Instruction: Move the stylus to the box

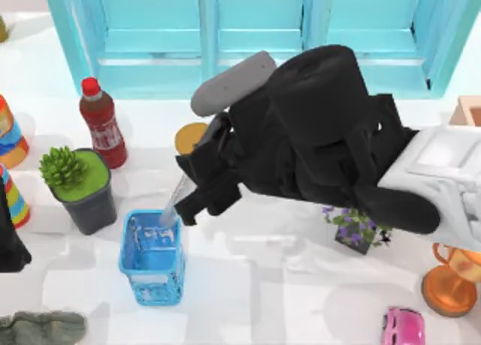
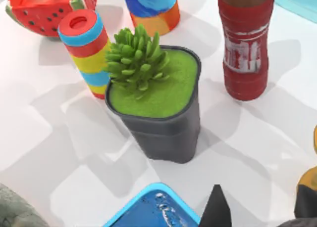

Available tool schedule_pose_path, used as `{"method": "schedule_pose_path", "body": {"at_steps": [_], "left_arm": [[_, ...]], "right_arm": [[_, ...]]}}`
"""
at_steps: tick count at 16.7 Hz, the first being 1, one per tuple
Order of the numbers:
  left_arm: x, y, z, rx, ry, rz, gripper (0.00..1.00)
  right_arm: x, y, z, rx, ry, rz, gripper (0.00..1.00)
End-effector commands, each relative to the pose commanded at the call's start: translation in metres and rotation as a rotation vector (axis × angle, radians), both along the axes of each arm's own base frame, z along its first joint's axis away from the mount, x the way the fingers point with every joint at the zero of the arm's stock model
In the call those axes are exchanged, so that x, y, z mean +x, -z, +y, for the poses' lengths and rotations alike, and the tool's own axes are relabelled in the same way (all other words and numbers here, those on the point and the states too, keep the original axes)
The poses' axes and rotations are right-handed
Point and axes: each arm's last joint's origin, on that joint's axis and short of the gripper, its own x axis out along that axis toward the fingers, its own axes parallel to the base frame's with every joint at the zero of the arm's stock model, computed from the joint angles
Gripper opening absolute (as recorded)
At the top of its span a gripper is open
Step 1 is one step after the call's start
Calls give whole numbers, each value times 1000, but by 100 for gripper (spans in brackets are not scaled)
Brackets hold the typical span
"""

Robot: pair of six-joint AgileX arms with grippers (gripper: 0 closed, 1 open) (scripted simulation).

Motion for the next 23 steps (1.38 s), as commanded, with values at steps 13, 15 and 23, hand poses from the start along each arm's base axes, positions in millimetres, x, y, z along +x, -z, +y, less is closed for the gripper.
{"method": "schedule_pose_path", "body": {"at_steps": [13,15,23], "left_arm": [[0,0,0,0,0,0,100],[0,0,0,0,0,0,100],[0,0,0,0,0,0,100]], "right_arm": [[-1,-36,-61,-23,22,4,0],[9,-39,-76,-50,51,-3,0],[45,-62,-203,-233,272,2,0]]}}
